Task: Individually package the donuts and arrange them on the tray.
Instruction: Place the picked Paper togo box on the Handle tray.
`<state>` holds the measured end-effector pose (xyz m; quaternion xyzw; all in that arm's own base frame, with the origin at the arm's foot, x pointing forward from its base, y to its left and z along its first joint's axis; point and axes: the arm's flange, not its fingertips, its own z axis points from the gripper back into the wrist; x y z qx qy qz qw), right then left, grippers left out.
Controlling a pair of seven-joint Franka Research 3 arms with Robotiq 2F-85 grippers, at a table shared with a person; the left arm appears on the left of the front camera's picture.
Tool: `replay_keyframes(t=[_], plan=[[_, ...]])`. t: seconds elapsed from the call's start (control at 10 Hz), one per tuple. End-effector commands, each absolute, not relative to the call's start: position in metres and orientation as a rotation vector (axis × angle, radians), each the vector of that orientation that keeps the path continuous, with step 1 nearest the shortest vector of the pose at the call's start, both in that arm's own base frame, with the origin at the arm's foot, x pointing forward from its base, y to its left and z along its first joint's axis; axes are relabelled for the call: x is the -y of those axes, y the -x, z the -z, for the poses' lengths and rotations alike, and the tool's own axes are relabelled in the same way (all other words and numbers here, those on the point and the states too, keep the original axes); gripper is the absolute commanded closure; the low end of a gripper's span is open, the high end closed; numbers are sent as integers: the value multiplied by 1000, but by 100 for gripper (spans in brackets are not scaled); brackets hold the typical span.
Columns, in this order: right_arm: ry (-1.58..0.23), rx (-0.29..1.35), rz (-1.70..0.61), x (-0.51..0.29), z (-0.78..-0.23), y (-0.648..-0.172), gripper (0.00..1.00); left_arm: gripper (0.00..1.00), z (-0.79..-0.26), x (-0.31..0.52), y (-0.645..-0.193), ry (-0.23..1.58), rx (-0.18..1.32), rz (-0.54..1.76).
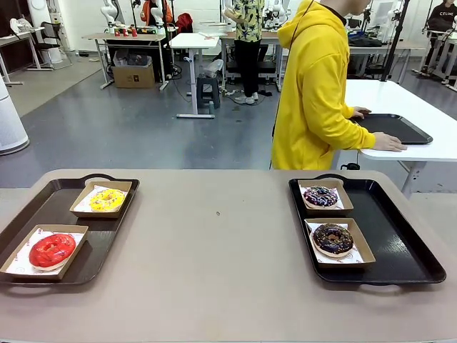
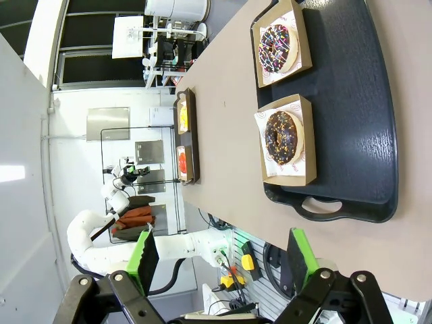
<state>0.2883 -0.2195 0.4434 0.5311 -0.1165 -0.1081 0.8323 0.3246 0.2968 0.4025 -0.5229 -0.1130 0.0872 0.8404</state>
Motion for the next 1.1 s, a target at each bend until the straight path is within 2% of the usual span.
replay_keyframes(t=[0.0, 1.0], plan=[[-1134, 248, 220, 221, -444, -288, 0, 1, -403, -300, -322, 1104, 244, -200], [-1134, 248, 220, 221, -444, -288, 0, 1, -403, -300, -322, 1104, 244, -200]])
